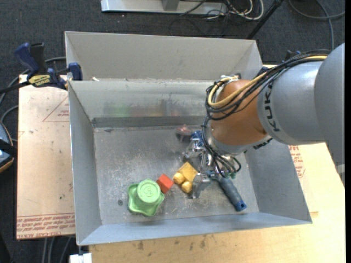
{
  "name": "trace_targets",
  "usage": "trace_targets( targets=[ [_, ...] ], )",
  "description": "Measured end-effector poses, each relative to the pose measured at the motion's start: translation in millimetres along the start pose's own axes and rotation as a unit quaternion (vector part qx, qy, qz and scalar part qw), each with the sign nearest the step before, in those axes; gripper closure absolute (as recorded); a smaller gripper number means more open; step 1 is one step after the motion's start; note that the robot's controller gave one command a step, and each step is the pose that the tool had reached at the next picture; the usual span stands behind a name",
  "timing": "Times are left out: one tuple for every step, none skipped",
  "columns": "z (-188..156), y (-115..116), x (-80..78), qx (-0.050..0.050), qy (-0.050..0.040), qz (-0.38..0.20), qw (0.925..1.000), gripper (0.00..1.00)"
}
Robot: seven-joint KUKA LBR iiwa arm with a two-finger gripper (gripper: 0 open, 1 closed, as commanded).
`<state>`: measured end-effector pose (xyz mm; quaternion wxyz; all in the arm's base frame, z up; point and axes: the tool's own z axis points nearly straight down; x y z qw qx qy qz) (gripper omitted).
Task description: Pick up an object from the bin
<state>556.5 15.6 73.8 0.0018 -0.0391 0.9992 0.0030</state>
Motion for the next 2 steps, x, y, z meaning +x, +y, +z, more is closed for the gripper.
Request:
trace_targets(
  targets=[
    [-3, -1, -2.2, 0.001, -0.0039, 0.000, 1.0000, 1.00],
    [-135, 8, -9.0, 0.003, -0.0038, -0.031, 0.9995, 1.00]
  ],
)
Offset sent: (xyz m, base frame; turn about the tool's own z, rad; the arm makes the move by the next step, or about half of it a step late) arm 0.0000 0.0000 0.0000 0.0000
